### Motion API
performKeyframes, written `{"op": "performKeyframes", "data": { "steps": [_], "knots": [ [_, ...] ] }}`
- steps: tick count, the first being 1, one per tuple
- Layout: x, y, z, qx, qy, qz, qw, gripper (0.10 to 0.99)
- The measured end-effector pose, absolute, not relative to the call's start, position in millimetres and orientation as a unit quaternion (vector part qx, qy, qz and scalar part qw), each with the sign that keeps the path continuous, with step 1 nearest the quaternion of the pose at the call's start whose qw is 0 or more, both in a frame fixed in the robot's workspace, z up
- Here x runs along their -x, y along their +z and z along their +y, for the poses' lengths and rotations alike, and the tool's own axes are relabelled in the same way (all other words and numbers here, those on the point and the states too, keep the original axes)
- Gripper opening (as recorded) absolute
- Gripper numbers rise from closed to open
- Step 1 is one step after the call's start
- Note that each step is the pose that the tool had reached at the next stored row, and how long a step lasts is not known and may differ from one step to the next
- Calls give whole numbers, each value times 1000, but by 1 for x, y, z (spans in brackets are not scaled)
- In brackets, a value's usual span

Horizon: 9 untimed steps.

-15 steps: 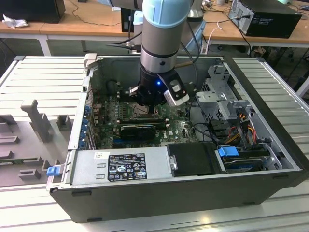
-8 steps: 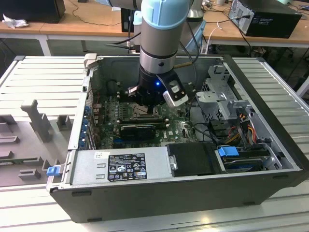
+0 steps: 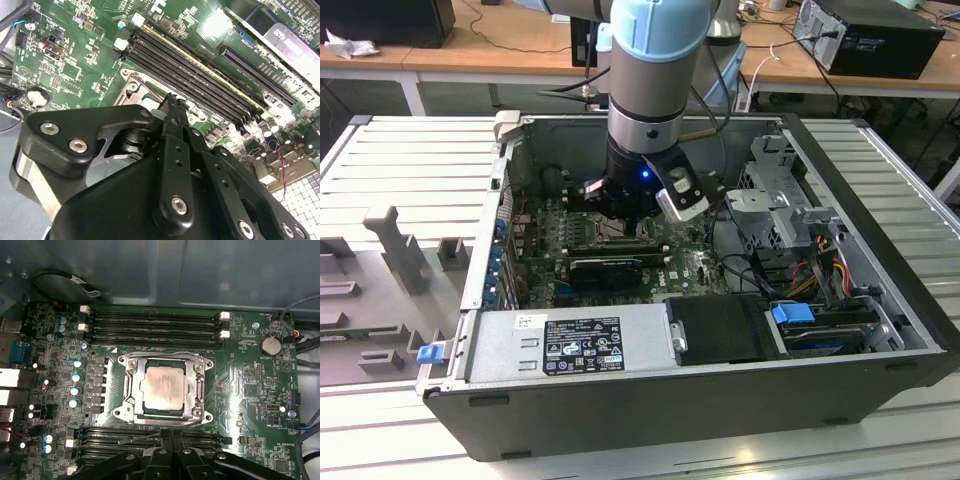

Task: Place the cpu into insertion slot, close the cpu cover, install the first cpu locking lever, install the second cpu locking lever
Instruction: 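Install the second cpu locking lever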

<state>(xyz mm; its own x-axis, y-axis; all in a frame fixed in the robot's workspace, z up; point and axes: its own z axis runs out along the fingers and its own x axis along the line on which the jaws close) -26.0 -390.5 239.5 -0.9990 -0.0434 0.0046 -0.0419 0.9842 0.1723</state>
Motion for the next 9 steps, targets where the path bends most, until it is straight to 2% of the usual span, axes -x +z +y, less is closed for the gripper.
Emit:
{"op": "performKeyframes", "data": {
  "steps": [9],
  "knots": [
    [30,239,-392,-21,-88,-996,4,106]
  ]
}}
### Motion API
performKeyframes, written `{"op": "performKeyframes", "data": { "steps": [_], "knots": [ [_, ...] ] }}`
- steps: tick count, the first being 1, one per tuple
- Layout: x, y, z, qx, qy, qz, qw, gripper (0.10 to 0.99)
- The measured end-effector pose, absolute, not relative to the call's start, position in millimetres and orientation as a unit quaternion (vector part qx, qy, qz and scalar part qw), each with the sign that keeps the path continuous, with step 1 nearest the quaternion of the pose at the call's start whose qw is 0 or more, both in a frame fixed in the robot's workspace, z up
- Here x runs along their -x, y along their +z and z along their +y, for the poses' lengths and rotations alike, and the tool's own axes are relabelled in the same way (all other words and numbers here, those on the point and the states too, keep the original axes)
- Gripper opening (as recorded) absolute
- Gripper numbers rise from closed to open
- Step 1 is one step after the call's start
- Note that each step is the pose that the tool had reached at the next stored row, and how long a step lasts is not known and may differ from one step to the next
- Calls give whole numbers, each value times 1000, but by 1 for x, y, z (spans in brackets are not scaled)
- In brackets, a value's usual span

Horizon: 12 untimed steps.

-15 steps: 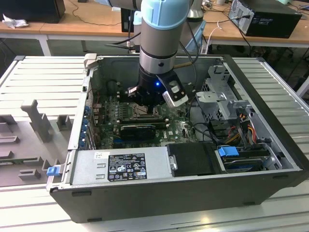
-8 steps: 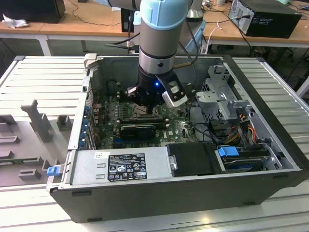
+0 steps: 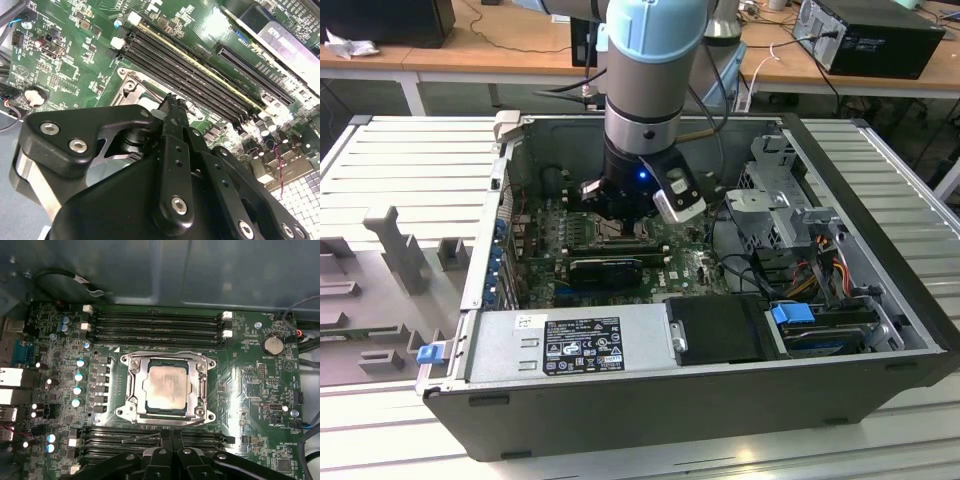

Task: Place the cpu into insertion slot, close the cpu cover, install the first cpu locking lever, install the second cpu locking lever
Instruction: 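Install the second cpu locking lever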

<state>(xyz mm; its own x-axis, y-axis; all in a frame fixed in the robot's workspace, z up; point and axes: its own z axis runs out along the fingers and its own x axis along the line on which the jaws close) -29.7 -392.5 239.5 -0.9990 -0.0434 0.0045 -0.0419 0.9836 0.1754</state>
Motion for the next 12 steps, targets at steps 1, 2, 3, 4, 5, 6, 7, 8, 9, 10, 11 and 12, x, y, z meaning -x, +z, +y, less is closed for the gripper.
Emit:
{"op": "performKeyframes", "data": {
  "steps": [1,2,3,4,5,6,7,8,9,10,11,12],
  "knots": [
    [30,239,-393,-21,-89,-996,4,106],
    [31,239,-395,-21,-92,-996,4,106],
    [40,238,-399,-22,-103,-994,4,106],
    [51,235,-400,-22,-115,-993,4,106],
    [51,233,-400,-21,-115,-993,4,106],
    [51,232,-400,-22,-115,-993,4,106],
    [51,232,-400,-22,-115,-993,4,106],
    [51,232,-400,-22,-115,-993,4,106],
    [51,231,-400,-22,-115,-993,4,106],
    [51,231,-400,-22,-115,-993,4,106],
    [51,231,-400,-22,-115,-993,4,106],
    [51,230,-400,-22,-115,-993,4,106]
  ]
}}
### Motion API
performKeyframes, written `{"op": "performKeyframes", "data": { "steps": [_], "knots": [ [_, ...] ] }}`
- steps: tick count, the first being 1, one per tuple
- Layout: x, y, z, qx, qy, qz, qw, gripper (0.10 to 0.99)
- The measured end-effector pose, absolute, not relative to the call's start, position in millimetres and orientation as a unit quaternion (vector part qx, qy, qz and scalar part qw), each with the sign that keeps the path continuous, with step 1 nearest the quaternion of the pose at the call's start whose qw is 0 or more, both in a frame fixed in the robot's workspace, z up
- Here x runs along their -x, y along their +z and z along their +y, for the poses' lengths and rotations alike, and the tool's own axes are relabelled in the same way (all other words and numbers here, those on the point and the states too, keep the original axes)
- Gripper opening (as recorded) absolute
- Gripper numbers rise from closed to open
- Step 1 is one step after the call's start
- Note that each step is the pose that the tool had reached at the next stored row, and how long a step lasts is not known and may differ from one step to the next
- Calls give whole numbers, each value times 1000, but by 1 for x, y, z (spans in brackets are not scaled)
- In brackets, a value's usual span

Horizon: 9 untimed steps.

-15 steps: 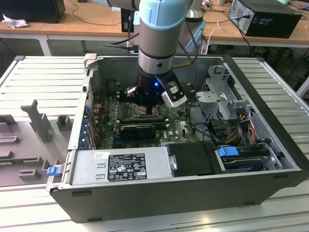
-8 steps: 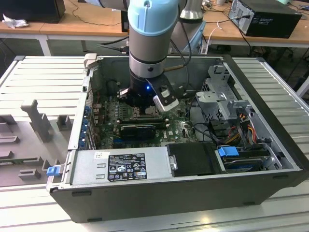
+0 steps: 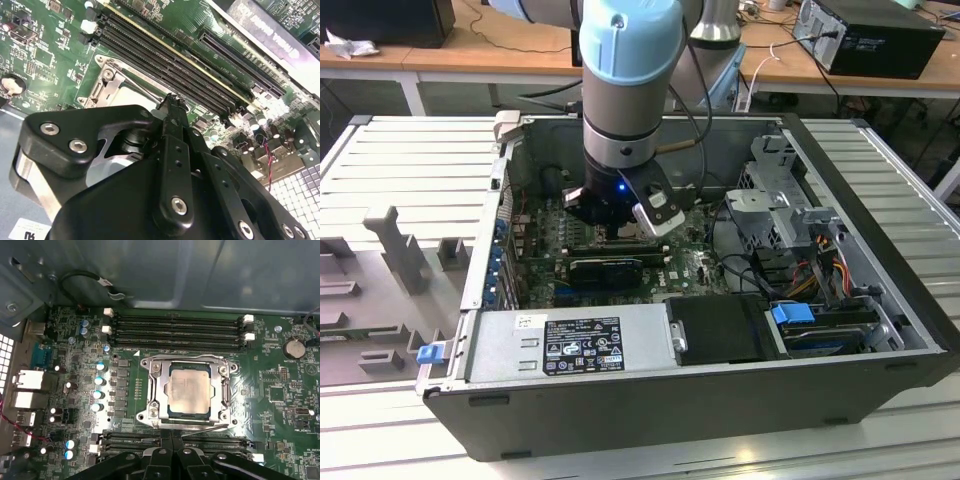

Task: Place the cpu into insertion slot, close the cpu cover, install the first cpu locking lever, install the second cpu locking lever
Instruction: 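Install the second cpu locking lever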

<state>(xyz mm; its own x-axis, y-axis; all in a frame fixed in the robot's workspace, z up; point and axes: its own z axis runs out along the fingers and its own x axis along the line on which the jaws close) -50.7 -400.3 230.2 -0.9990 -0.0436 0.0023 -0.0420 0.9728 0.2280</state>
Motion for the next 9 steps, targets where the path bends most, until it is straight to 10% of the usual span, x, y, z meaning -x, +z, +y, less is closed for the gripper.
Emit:
{"op": "performKeyframes", "data": {
  "steps": [9],
  "knots": [
    [57,227,-401,-22,-116,-993,4,106]
  ]
}}
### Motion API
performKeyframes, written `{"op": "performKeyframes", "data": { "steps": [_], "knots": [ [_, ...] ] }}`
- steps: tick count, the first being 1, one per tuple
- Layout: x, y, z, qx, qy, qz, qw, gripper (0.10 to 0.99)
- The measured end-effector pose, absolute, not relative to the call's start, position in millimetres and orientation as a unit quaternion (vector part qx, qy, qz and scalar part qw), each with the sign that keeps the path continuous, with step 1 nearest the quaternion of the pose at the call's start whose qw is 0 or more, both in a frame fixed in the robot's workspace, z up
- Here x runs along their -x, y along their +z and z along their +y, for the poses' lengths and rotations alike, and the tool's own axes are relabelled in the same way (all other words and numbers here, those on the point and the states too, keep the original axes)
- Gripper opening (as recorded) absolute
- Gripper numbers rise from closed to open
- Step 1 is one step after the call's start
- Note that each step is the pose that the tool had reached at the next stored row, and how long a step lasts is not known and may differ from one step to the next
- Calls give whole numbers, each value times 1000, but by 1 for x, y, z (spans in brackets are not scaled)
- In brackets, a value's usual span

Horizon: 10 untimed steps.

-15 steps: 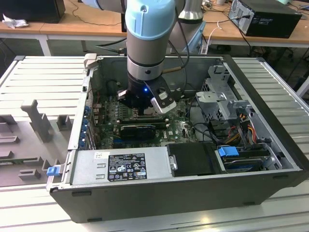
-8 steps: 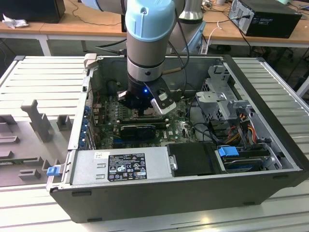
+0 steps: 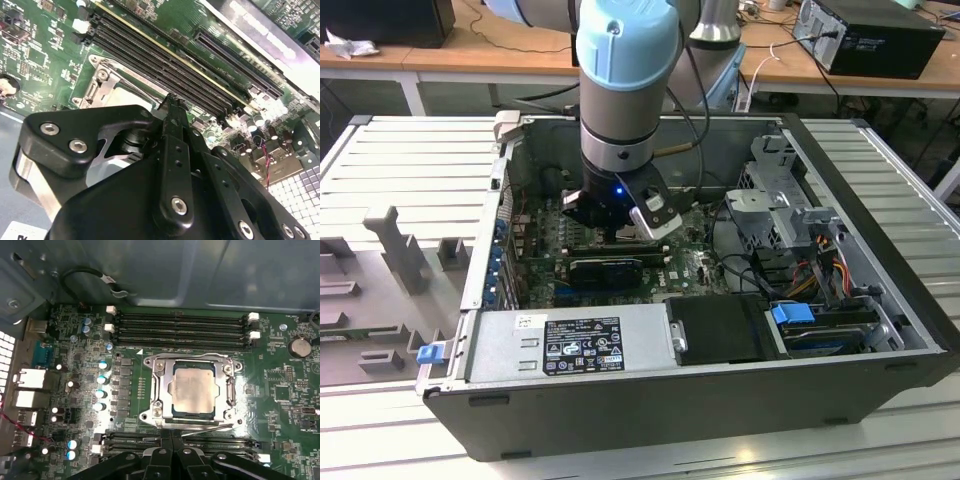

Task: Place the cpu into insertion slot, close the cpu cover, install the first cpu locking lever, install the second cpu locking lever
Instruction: 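Install the second cpu locking lever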

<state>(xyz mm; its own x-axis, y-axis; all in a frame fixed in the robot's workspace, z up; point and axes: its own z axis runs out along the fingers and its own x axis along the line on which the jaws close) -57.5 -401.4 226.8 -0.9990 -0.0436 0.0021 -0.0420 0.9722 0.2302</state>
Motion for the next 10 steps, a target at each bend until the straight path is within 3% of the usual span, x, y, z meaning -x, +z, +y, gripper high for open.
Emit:
{"op": "performKeyframes", "data": {
  "steps": [4,10],
  "knots": [
    [62,225,-402,-22,-130,-991,3,106],
    [67,214,-404,-22,-131,-991,3,106]
  ]
}}
